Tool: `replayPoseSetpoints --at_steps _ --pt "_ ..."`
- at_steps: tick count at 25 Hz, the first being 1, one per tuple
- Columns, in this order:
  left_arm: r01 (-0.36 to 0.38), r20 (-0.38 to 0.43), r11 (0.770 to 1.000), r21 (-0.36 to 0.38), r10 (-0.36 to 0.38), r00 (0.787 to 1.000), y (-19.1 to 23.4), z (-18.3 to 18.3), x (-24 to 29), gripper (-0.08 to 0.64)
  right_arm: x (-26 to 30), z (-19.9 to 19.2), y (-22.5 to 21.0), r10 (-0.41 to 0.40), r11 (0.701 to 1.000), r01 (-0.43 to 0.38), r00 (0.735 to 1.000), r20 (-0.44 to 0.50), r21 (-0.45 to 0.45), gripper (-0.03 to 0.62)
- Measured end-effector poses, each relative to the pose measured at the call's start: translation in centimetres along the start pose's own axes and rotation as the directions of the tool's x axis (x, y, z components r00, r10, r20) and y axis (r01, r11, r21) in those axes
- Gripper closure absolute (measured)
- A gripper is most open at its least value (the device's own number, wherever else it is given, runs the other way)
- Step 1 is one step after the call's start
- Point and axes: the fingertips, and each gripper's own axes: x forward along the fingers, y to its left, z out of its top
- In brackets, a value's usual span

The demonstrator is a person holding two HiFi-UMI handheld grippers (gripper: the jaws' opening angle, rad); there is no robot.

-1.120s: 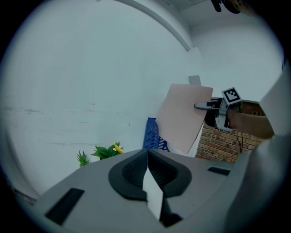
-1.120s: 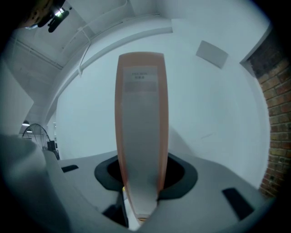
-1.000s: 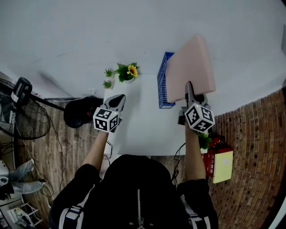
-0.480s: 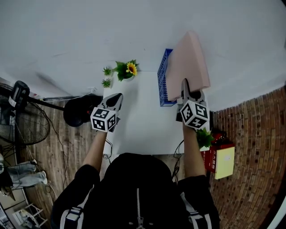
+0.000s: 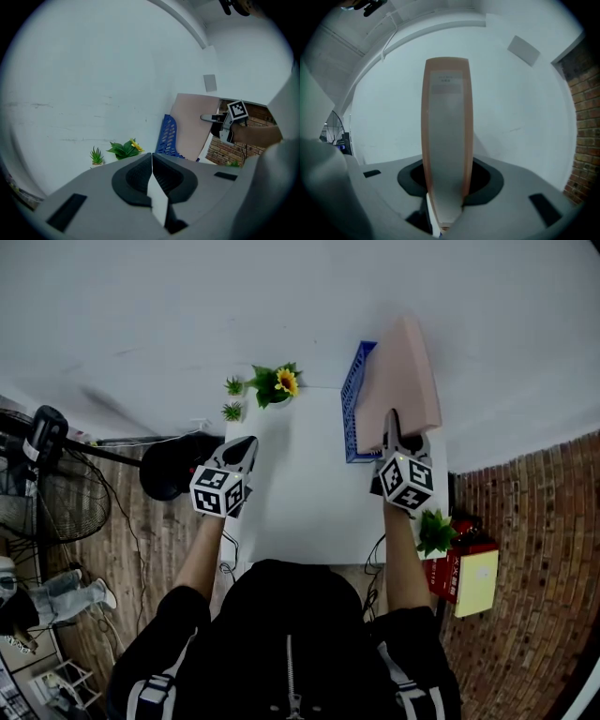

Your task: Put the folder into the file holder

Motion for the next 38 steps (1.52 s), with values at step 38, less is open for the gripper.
replayPoseSetpoints --at_steps 38 --pt "-0.035 -0.040 0.998 -0.046 0.033 0.999 2.4 -2.1 -1.4 0.535 3.2 -11.7 1.7 -0.013 0.997 -0.006 0.972 -0.236 -0.082 0.397"
